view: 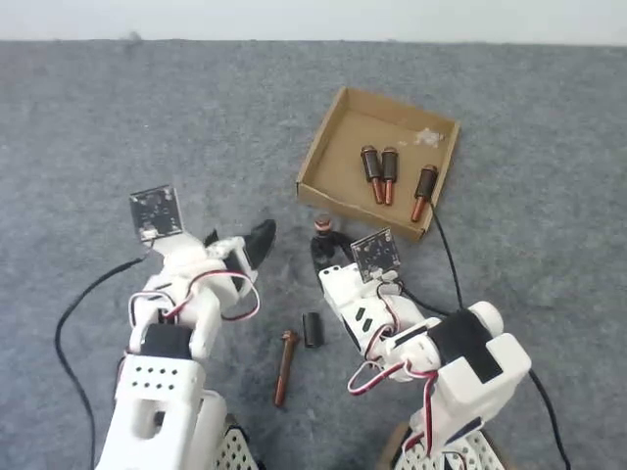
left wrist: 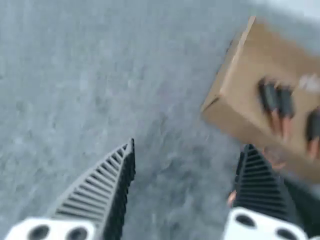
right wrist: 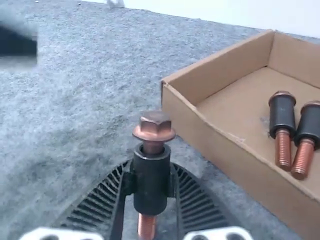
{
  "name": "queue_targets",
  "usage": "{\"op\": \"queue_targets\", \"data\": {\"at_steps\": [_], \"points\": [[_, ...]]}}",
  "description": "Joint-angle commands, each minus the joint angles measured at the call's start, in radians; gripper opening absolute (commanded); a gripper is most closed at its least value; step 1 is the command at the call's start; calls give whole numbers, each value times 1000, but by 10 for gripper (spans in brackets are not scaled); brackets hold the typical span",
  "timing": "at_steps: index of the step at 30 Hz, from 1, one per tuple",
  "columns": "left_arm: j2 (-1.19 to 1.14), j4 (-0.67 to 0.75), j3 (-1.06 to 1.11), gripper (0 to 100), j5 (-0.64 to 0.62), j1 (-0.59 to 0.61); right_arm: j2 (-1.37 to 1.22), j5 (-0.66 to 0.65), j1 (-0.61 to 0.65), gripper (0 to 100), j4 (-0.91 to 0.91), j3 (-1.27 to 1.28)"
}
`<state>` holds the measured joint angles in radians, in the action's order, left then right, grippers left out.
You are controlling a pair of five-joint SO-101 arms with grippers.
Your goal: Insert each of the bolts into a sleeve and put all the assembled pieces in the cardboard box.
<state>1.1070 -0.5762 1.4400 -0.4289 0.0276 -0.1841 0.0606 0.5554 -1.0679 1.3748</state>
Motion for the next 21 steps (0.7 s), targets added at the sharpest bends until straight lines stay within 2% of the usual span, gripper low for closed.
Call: {"op": "queue_targets", "data": {"at_steps": [1, 3, 7, 8, 10, 17, 21], "points": [[-9, -15, 41, 290, 78, 11, 58, 17, -22, 6, 2, -35], [-9, -14, 65, 232, 112, 11, 58, 17, -22, 6, -1, -29], [-9, -12, 73, 22, 173, 12, 58, 14, -22, 6, -5, -11], [-9, -12, 73, 1, 186, 9, 58, 12, -22, 6, -5, -6], [-9, -14, 74, 31, 201, 6, 58, 11, -22, 6, -5, 0], [-9, -14, 76, 10, 206, 14, 64, 11, -61, 6, -7, -5], [-9, -9, 65, 10, 210, 68, 151, 11, -65, 6, 22, 20]]}}
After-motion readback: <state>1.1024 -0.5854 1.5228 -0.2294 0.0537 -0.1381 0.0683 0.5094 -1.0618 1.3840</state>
